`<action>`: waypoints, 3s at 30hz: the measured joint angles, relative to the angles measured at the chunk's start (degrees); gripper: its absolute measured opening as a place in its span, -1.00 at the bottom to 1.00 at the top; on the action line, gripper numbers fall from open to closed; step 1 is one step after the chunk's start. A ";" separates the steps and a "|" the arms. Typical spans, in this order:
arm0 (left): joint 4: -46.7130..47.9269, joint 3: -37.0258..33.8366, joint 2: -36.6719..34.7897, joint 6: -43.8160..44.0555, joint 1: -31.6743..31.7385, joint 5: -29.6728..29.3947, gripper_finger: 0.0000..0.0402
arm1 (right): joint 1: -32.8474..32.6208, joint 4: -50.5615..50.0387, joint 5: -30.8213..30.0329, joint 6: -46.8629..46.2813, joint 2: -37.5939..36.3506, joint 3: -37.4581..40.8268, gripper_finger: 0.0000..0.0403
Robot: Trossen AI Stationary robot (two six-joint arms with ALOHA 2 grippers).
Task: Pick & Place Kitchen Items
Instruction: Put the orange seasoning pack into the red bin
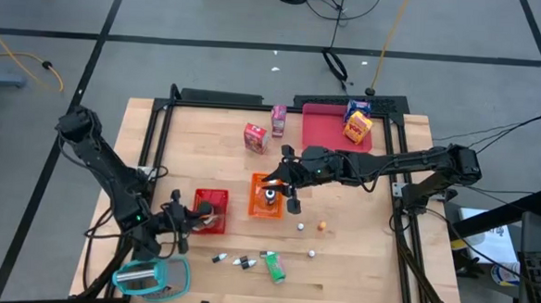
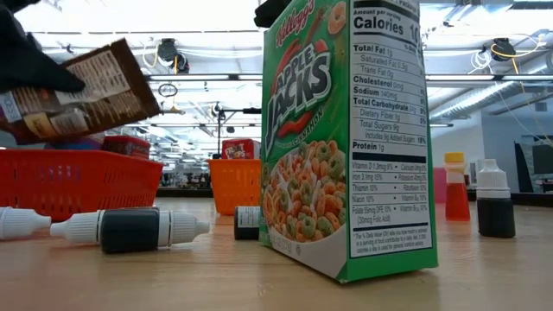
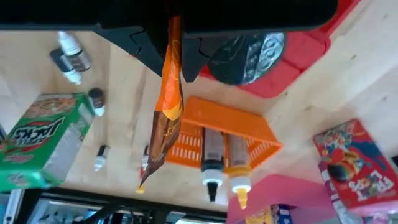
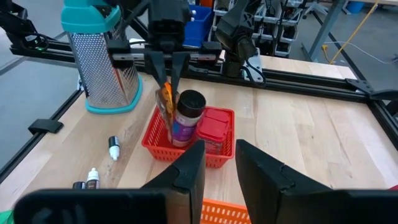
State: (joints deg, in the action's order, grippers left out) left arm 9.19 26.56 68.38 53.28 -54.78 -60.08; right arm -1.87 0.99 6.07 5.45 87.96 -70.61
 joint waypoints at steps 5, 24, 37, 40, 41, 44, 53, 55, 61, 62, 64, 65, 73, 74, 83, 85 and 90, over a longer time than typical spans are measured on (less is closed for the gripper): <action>-3.81 -3.81 0.02 2.30 0.07 -1.53 -0.98 | 0.00 0.02 0.00 0.20 0.00 0.00 -0.59; -10.95 -7.27 0.00 -0.71 0.04 -1.66 -0.80 | 0.00 0.00 0.00 0.20 0.02 0.00 -0.60; -13.27 -7.27 0.00 -4.35 1.52 -2.99 -0.77 | 0.02 -0.02 0.00 0.20 0.02 0.00 -0.60; -16.43 -7.27 0.00 -7.85 1.91 -2.97 -0.77 | 0.02 -0.02 0.00 0.20 0.02 0.00 -0.60; -17.81 -7.27 0.00 -9.15 1.99 -2.97 -0.77 | 0.02 -0.04 0.00 0.20 0.02 0.00 -0.60; -20.85 -7.27 -0.04 -13.20 2.01 -2.20 -0.77 | 0.00 -0.07 0.00 0.20 0.02 0.00 -0.60; -22.39 -7.27 -0.02 -16.97 4.63 1.57 -0.77 | 0.02 -0.09 0.00 0.20 0.02 0.00 -0.61; -23.20 -7.27 -0.02 -19.19 5.87 3.37 -0.77 | 0.01 -0.10 0.00 0.20 0.02 0.00 -0.60; -24.58 -7.27 -0.02 -21.51 10.26 12.77 -0.77 | 0.01 -0.18 0.00 0.20 0.02 0.00 -0.60; -24.87 -7.27 -0.02 -21.72 10.76 13.33 -0.78 | 0.01 -0.18 0.00 0.20 0.02 0.00 -0.60; -26.04 -7.27 -0.02 -23.20 11.17 14.01 -0.83 | 0.02 -0.20 0.00 0.20 0.02 0.00 -0.61; -26.95 -7.27 -0.02 -24.28 11.18 14.04 -0.88 | 0.01 -0.24 0.00 0.20 0.02 0.00 -0.61; -31.64 -7.27 -0.02 -28.24 9.08 13.10 -0.99 | 0.00 -0.98 0.00 0.20 0.02 0.00 -0.60; -31.64 -7.27 -0.02 -27.99 8.50 11.98 -0.99 | 0.00 -1.17 0.00 0.18 0.02 0.00 -0.60; -31.75 -7.25 -0.02 -27.65 0.36 -2.21 -0.98 | 0.00 -2.63 0.00 0.18 0.04 0.00 -0.60; -31.79 -7.25 -0.02 -27.30 -1.05 -3.81 -0.98 | 0.00 -2.58 0.00 0.18 0.04 0.00 -0.61; -31.32 -7.25 -0.02 -25.66 -3.68 -4.40 -0.98 | 0.00 -2.56 0.00 0.20 0.03 0.00 -0.61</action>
State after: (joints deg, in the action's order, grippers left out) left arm -22.13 19.31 68.36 27.62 -58.47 -64.48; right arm -1.87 -1.56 6.07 5.65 88.00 -70.61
